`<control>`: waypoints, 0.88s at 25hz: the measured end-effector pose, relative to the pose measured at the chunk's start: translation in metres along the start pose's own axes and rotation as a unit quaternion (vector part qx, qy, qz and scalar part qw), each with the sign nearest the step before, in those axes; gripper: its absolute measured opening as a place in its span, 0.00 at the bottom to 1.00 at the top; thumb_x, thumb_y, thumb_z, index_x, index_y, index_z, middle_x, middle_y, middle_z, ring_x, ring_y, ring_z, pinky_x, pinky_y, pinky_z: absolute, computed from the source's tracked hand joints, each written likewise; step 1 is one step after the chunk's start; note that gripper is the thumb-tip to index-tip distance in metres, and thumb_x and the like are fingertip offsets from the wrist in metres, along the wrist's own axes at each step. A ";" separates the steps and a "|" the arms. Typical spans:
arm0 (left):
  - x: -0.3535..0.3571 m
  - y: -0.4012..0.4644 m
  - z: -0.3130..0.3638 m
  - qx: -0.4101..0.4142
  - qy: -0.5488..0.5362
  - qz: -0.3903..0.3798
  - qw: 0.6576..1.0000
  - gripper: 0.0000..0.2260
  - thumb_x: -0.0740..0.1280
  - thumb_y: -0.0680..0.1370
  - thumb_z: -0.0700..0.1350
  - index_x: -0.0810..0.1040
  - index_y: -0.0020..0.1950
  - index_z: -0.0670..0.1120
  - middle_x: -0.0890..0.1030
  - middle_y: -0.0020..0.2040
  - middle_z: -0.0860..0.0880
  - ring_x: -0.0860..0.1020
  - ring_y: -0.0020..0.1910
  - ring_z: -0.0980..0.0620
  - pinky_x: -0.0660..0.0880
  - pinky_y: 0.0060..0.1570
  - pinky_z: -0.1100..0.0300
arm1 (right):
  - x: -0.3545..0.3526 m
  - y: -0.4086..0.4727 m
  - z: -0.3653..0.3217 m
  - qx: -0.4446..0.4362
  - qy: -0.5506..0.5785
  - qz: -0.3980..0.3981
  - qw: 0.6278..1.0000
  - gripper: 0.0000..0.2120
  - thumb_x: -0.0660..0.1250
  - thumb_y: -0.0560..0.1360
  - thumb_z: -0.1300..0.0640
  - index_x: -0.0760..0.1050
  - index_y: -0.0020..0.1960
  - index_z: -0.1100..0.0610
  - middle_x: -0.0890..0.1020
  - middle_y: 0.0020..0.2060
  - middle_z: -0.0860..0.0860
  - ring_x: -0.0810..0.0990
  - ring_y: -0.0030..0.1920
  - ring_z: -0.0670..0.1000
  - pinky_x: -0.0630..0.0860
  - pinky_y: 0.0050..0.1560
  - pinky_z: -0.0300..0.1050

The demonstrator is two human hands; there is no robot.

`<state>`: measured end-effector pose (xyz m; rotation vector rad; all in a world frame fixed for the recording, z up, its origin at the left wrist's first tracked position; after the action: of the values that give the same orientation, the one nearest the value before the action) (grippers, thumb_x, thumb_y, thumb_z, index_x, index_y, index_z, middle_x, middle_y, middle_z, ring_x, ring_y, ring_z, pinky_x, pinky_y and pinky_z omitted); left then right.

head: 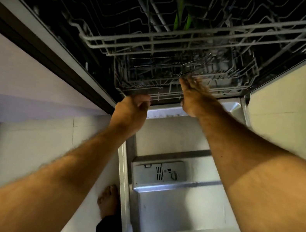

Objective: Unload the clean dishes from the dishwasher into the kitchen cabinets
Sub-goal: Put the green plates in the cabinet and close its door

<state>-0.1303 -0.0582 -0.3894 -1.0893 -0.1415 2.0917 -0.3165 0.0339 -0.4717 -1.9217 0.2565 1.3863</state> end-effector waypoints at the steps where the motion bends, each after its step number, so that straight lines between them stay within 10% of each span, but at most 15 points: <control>1: 0.005 0.000 0.001 -0.002 0.009 -0.008 1.000 0.11 0.60 0.83 0.48 0.80 0.60 0.54 0.80 0.55 0.50 0.77 0.46 0.53 0.70 0.43 0.64 | 0.004 0.002 0.000 0.005 -0.013 -0.002 1.000 0.40 0.62 0.79 0.61 0.41 0.81 0.50 0.43 0.80 0.52 0.44 0.80 0.56 0.40 0.78 0.58; 5: 0.025 -0.002 -0.004 -0.009 0.036 -0.022 0.999 0.12 0.60 0.83 0.47 0.79 0.62 0.55 0.80 0.60 0.48 0.76 0.51 0.54 0.68 0.48 0.64 | -0.014 0.006 0.000 -0.007 -0.049 0.072 0.996 0.32 0.62 0.79 0.60 0.56 0.79 0.48 0.60 0.77 0.53 0.57 0.77 0.58 0.43 0.75 0.67; 10: 0.041 0.004 0.002 0.014 0.065 -0.021 0.998 0.15 0.58 0.83 0.47 0.74 0.69 0.53 0.78 0.64 0.46 0.77 0.57 0.50 0.69 0.46 0.67 | -0.018 0.008 0.004 0.001 0.097 0.081 0.992 0.16 0.62 0.81 0.62 0.77 0.67 0.57 0.78 0.64 0.59 0.76 0.64 0.60 0.70 0.68 0.53; 22: 0.127 -0.021 -0.054 0.022 0.212 -0.168 0.962 0.21 0.57 0.84 0.50 0.62 0.77 0.53 0.71 0.71 0.45 0.73 0.66 0.46 0.70 0.61 0.58 | 0.042 -0.067 0.024 0.020 0.253 -0.059 0.965 0.09 0.69 0.78 0.56 0.83 0.57 0.53 0.85 0.54 0.52 0.82 0.52 0.50 0.77 0.62 0.47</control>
<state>-0.1227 0.0288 -0.4982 -1.3563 -0.0641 1.5195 -0.2809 0.1077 -0.4823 -2.1927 0.4007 0.7861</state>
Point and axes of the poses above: each hand's wrist, its own y-axis towards the middle knuckle, its own x-axis out of the palm, z = x × y, the point moved 8 cm from there along y, towards the middle knuckle
